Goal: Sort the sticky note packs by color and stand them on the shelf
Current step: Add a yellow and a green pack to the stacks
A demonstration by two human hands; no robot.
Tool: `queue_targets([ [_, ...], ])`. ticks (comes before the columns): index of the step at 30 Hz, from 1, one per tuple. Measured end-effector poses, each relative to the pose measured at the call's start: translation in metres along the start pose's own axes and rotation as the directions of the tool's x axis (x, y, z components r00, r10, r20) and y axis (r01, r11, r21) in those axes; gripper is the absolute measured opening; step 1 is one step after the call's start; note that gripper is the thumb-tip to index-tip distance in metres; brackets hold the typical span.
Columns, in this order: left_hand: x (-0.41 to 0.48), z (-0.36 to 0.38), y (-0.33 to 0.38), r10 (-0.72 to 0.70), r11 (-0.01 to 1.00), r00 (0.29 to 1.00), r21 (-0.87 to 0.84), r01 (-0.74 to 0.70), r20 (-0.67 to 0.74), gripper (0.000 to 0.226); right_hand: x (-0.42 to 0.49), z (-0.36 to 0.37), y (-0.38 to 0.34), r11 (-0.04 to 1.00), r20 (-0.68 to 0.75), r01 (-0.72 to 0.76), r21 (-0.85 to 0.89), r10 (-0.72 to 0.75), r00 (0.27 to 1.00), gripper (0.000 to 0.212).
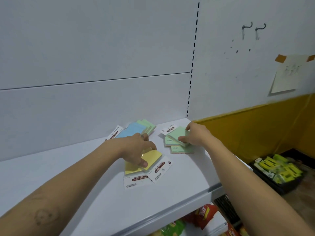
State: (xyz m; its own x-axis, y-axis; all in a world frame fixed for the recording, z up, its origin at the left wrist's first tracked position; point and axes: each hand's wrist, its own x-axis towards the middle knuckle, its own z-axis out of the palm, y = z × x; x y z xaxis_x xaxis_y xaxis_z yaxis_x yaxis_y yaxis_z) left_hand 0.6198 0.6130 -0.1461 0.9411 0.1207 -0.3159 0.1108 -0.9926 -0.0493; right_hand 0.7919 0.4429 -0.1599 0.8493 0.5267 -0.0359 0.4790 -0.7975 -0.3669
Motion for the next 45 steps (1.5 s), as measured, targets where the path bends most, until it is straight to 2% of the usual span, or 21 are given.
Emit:
queue_targets([
  [2, -0.002, 0.000, 0.001, -0.010, 1.000, 0.997, -0.019, 0.008, -0.075, 0.069, -0.002, -0.003, 0.002, 0.999, 0.010, -0.023, -0.037, 0.024, 1.000, 0.069],
  [4, -0.005, -0.002, 0.004, -0.011, 1.000, 0.986, -0.016, 0.009, -0.164, 0.069, -0.004, -0.004, 0.004, 0.997, 0.021, -0.031, -0.072, 0.032, 0.999, 0.075],
  [6, -0.008, -0.003, 0.005, -0.042, 0.999, 0.972, -0.026, 0.037, -0.233, 0.069, -0.006, -0.005, 0.007, 0.997, 0.039, -0.027, -0.066, 0.030, 0.999, 0.068],
  [10, -0.014, -0.005, 0.000, -0.149, 0.983, 0.951, -0.149, 0.111, -0.273, 0.063, -0.010, -0.011, 0.017, 0.999, 0.055, 0.024, 0.025, -0.025, 0.998, 0.032],
  [12, -0.018, -0.007, -0.006, -0.171, 0.974, 0.937, -0.197, 0.114, -0.305, 0.052, -0.013, -0.017, 0.020, 0.996, 0.050, 0.022, 0.082, -0.026, 0.998, 0.030],
  [16, -0.035, -0.013, -0.014, -0.164, 0.961, 0.927, -0.265, 0.074, -0.336, 0.017, -0.019, -0.031, 0.023, 0.978, 0.059, 0.040, 0.203, -0.053, 0.997, 0.029],
  [21, -0.060, -0.018, -0.029, -0.240, 0.892, 0.884, -0.450, 0.039, -0.401, 0.025, -0.025, -0.041, 0.014, 0.931, -0.051, 0.136, 0.339, -0.126, 0.991, 0.028],
  [25, -0.075, -0.016, -0.044, -0.413, 0.739, 0.808, -0.674, 0.027, -0.420, 0.018, -0.026, -0.044, -0.004, 0.911, -0.153, 0.192, 0.365, -0.145, 0.978, 0.032],
  [30, -0.095, -0.008, -0.060, -0.588, 0.618, 0.663, -0.787, -0.002, -0.463, 0.011, -0.022, -0.041, -0.037, 0.880, -0.249, 0.272, 0.389, -0.184, 0.951, 0.030],
  [34, -0.117, -0.005, -0.070, -0.692, 0.521, 0.560, -0.852, -0.051, -0.457, 0.013, -0.024, -0.037, -0.072, 0.831, -0.271, 0.341, 0.440, -0.239, 0.932, 0.017],
  [40, -0.159, 0.000, -0.086, -0.800, 0.457, 0.393, -0.885, -0.092, -0.454, 0.010, -0.029, -0.024, -0.130, 0.766, -0.263, 0.445, 0.464, -0.360, 0.895, 0.012],
  [45, -0.198, 0.013, -0.102, -0.869, 0.412, 0.273, -0.909, -0.063, -0.413, 0.011, -0.034, -0.010, -0.184, 0.714, -0.223, 0.520, 0.468, -0.474, 0.852, 0.010],
])
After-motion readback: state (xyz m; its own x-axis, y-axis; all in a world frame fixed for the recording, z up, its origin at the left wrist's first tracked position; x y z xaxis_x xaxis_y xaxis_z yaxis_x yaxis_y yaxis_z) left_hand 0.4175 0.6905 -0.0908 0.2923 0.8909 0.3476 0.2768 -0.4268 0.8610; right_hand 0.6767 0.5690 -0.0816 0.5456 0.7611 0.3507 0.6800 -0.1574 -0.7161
